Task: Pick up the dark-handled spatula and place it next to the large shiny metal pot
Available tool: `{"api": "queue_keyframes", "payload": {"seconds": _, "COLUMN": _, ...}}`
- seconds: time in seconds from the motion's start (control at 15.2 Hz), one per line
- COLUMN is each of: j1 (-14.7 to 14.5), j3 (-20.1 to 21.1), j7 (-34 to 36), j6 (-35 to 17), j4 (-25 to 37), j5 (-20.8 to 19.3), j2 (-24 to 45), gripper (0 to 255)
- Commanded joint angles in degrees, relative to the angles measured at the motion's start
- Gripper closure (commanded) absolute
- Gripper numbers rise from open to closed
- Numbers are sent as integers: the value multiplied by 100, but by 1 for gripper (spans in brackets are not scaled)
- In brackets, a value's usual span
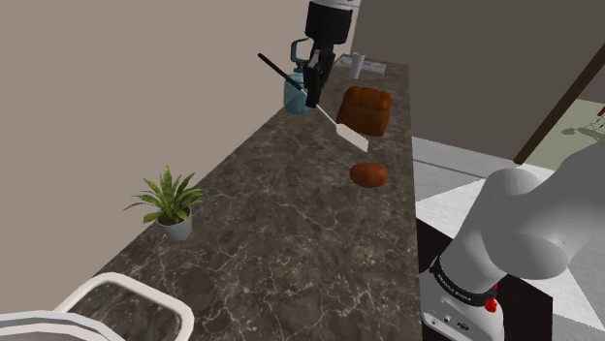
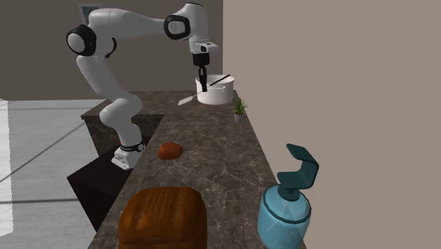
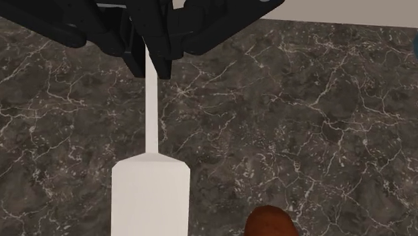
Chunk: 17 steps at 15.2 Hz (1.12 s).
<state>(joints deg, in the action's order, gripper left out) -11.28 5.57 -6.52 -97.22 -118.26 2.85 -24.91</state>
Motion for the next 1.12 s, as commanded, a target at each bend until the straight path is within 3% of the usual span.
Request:
{"api": "queue_keyframes", "payload": {"seconds": 0.0, "j1": -96, "j3": 171, "j7": 242, "j6": 46, "j4": -219, "j5": 83, "j2": -276, "gripper": 255}}
{"api": "queue_keyframes", "payload": {"seconds": 0.53, "j1": -484, "j3": 908, "j7": 1207, "j6": 238, "j4": -638, "j5": 504, "j2": -954, "gripper": 255}}
{"api": "queue_keyframes", "payload": {"seconds": 1.06, "j1": -856, "j3": 1743, "j7": 2251, "j6": 411, "j4": -649, "j5": 992, "j2": -1267, "gripper": 255}}
